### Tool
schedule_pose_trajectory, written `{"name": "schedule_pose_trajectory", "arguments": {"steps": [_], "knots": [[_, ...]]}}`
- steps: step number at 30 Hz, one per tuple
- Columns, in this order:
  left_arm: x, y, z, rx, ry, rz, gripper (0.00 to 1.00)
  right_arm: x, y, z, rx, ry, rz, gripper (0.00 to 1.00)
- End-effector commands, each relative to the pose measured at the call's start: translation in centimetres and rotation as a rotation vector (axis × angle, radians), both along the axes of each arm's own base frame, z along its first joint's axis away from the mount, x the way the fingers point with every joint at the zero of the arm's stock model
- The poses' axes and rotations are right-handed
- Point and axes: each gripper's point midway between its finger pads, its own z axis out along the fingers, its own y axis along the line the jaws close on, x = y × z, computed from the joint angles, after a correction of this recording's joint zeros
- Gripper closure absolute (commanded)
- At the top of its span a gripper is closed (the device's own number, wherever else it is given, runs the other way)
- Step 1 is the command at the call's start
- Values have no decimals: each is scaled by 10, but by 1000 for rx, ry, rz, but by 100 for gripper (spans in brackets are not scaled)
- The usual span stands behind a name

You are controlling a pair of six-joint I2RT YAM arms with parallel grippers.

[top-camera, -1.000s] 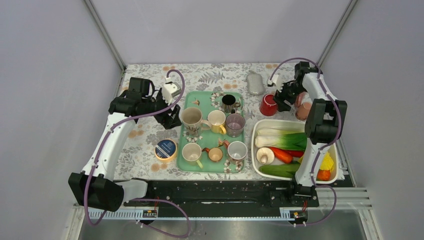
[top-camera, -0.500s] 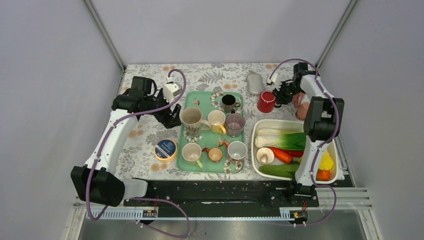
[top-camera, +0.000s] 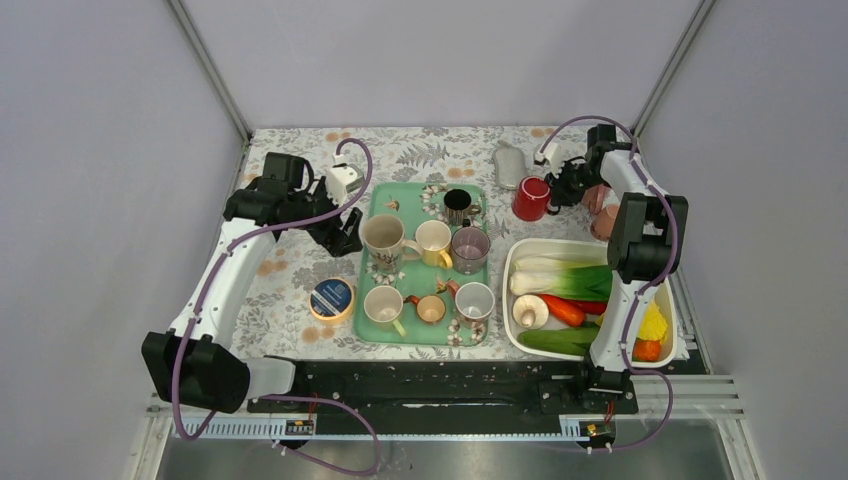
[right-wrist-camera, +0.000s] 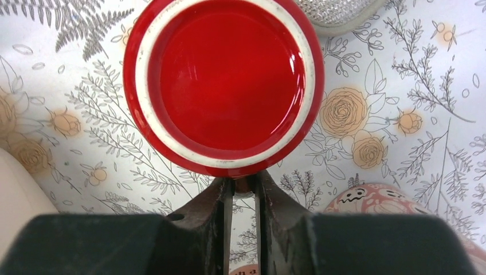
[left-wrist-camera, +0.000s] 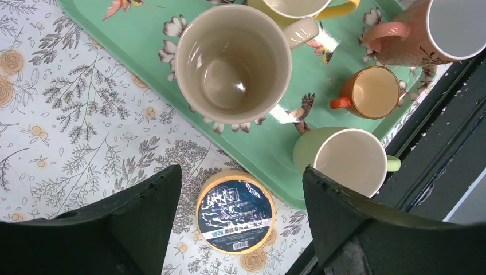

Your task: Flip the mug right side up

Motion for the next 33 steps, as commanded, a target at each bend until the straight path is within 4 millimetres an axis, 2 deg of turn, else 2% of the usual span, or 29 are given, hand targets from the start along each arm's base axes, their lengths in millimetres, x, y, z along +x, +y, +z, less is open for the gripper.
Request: {"name": "schedule_pose_trajectory", "arguments": {"steps": [1,4,13,20,24,26,30,33], "knots": [[11,0,22,-10,-81,8,20,10,17,56,136,-72,-123,100],[11,-2,22,-20,-74,3,20,15,22,81,211,-95,-224,100],[23,-14,26,-91,-26,18,21,15,19,90,302,-97,-456,100],[40,-37,48,-224,-6,48,20,15,35,132,486,-110,-553,100],[51,-62,64,-283,-31,30,18,16,42,148,579,-116,-597,100],[55,-78,68,-283,-39,9,17,12,45,148,609,-111,-606,100],[61,-121,78,-354,-7,-45,17,1,52,157,678,-99,-623,100],[69,-155,90,-443,43,-87,14,-11,60,170,759,-96,-635,100]]}}
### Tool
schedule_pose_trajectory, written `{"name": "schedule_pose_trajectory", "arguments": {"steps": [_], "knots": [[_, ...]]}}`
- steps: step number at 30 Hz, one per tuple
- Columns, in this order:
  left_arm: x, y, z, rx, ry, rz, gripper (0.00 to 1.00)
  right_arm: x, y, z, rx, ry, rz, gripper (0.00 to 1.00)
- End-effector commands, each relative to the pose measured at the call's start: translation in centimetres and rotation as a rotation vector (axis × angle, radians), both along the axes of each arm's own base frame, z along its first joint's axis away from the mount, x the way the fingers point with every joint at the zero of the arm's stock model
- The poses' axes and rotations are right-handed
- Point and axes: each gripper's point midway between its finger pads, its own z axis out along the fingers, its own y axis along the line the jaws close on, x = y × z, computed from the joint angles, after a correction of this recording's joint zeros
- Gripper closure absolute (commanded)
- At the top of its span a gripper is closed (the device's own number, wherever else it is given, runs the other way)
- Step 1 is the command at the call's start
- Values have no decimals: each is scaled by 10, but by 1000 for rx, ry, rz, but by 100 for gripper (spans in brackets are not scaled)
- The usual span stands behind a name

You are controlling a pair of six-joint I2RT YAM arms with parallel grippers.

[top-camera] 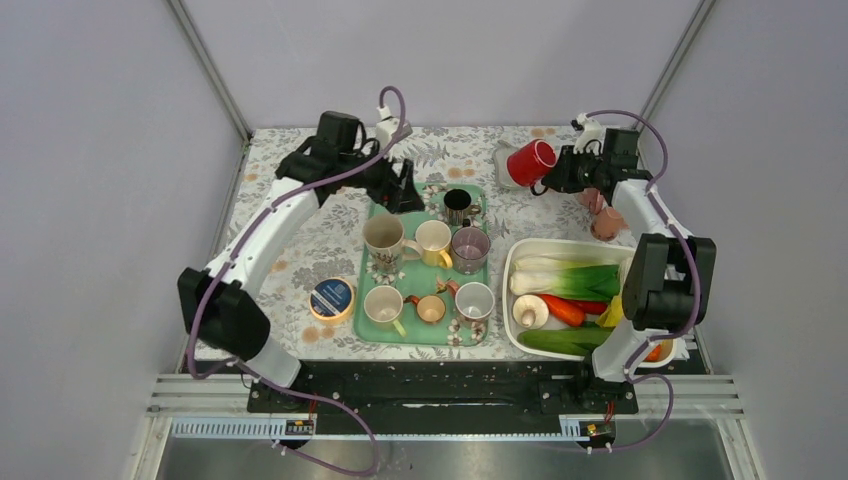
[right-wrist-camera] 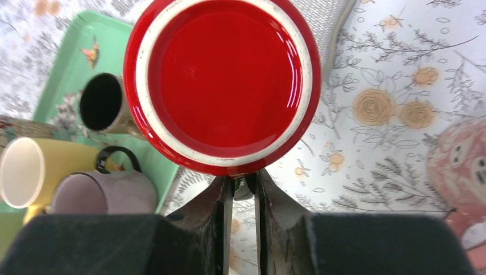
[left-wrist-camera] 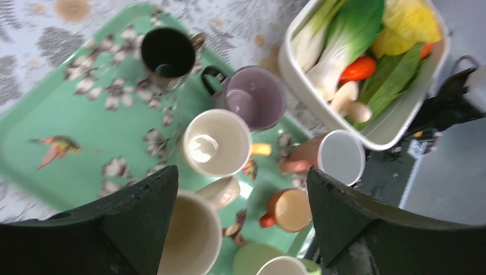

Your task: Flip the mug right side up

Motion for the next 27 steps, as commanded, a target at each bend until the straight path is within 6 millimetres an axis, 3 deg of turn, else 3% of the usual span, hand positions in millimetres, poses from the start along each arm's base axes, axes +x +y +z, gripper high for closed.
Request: {"name": "schedule_pose_trajectory", "arguments": {"steps": [1,7,9,12,15,22,27], "knots": [[18,-53,41,-177,10,-59,12,-4,22,76,158,-197,3,100],[21,-116,40,-237,176,-200,4,-28,47,104,242,-268,32,100],[33,-132,32,-271,259,-195,4,-36,60,113,276,-286,55,100],[48,-149,38,-347,296,-185,7,-47,75,124,301,-304,91,100],[57,-158,46,-420,327,-169,9,-60,94,134,364,-317,142,100],[62,-161,58,-460,314,-155,13,-78,112,157,437,-346,217,100],[57,-162,72,-491,309,-179,30,-87,121,165,494,-340,264,100]]}}
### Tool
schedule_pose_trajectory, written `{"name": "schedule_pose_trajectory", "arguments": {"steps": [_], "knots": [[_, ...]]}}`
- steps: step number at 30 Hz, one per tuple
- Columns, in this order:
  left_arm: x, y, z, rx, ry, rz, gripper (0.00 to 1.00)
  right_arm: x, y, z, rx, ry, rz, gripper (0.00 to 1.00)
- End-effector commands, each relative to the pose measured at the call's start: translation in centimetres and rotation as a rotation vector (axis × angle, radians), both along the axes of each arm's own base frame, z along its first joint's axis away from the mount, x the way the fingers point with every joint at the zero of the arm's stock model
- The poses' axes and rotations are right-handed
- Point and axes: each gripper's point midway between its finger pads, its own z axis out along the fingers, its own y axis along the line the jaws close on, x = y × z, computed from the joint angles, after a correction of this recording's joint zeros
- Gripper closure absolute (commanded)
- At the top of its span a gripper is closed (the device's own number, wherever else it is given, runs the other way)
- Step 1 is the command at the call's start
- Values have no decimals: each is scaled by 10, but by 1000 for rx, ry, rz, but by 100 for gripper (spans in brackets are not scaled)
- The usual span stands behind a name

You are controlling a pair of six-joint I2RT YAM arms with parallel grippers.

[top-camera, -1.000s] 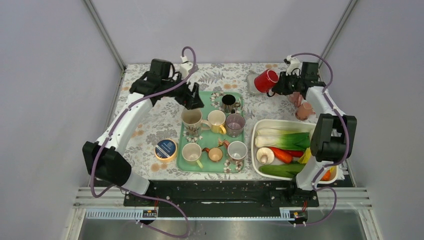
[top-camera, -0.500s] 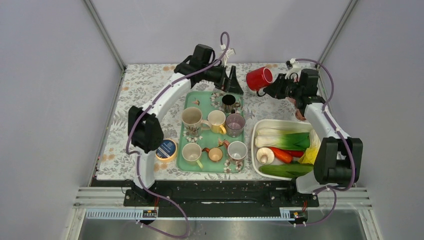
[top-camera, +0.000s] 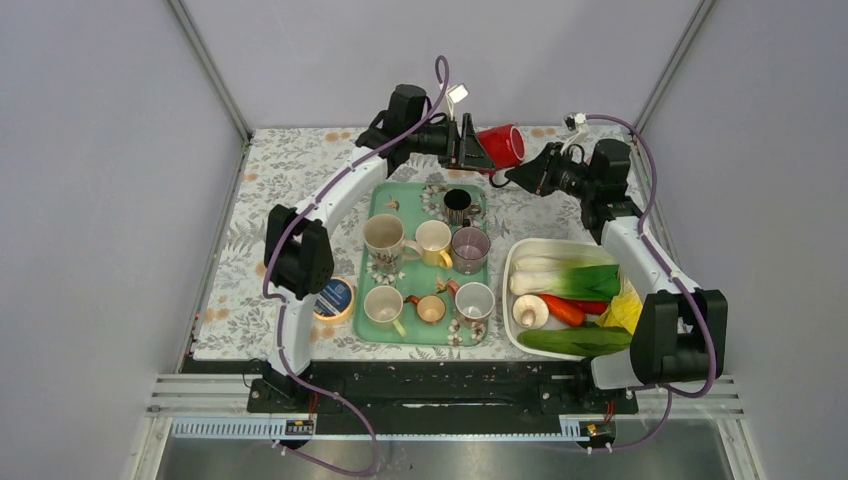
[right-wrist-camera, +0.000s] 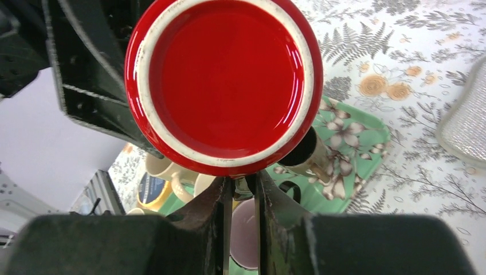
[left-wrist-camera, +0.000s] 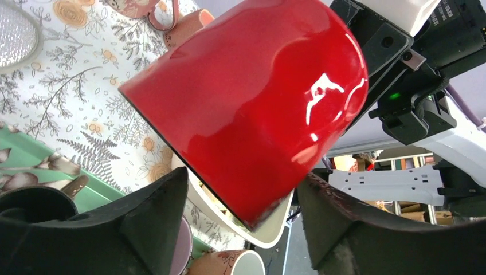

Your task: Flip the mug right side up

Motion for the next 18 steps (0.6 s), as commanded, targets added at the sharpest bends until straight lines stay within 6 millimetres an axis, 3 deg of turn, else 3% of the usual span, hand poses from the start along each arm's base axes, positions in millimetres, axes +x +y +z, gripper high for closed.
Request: {"name": "schedule_pose_trajectory", "arguments": {"steps": [1,10,14,17,18], "knots": [[-13,-1,59,-119,-85,-42,33,-18,16,63,92,-193,95,100],[-31,4,99,-188,-141,-93,50,-20,30,64,120,-185,135,100],[-41,1,106,-215,-122,-139,71,-22,45,65,144,-180,183,100],[-50,0,112,-248,-112,-174,98,-21,55,61,141,-167,202,100],[-52,1,113,-251,-111,-175,100,-20,56,59,141,-161,199,100]]}}
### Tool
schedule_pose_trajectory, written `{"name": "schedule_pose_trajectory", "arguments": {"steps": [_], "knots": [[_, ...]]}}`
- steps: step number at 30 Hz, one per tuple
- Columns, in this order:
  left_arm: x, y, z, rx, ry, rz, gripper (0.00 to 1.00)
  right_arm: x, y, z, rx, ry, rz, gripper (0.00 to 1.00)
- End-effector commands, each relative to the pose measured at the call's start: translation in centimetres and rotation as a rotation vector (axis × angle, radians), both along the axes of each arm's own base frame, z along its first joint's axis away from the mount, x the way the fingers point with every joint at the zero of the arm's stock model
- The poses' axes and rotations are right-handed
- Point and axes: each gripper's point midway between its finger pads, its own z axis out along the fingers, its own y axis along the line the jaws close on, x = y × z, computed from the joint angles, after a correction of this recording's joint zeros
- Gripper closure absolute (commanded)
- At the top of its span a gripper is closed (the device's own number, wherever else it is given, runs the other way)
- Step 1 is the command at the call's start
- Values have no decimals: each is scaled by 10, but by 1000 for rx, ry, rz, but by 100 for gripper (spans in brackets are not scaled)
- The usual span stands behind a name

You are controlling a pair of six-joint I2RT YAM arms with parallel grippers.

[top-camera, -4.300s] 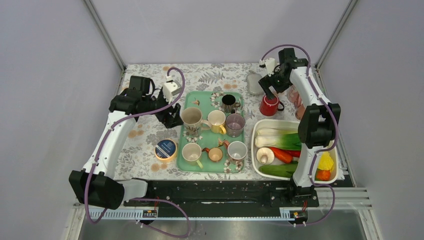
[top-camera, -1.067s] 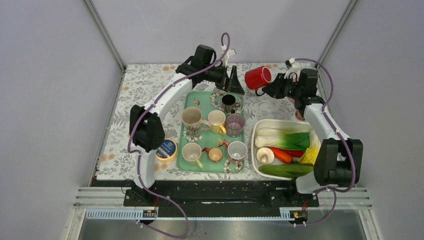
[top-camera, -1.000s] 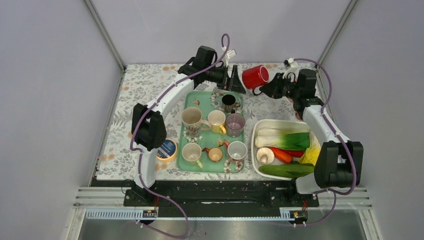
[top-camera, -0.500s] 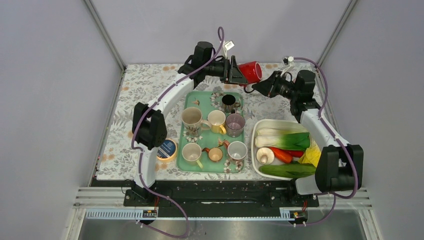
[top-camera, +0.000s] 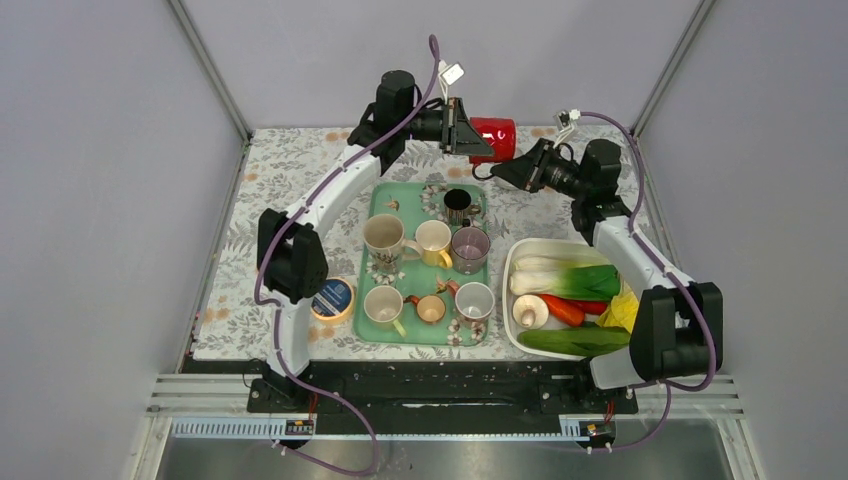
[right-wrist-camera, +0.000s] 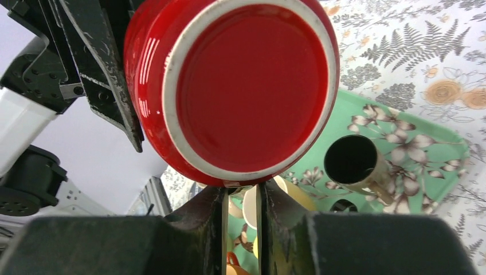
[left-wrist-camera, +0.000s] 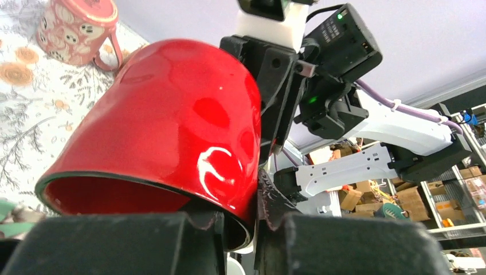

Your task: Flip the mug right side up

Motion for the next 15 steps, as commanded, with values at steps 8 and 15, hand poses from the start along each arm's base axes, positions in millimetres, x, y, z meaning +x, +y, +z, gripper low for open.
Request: {"name": "schedule_pose_trajectory", "arguments": {"steps": [8,15], "knots": [[19,37,34,127,-183,180,100,-4,21,18,-49,-150,62,5],[89,137,12,569,-648,419,100,-3,-7,-8,-300,-89,-57,1]]}}
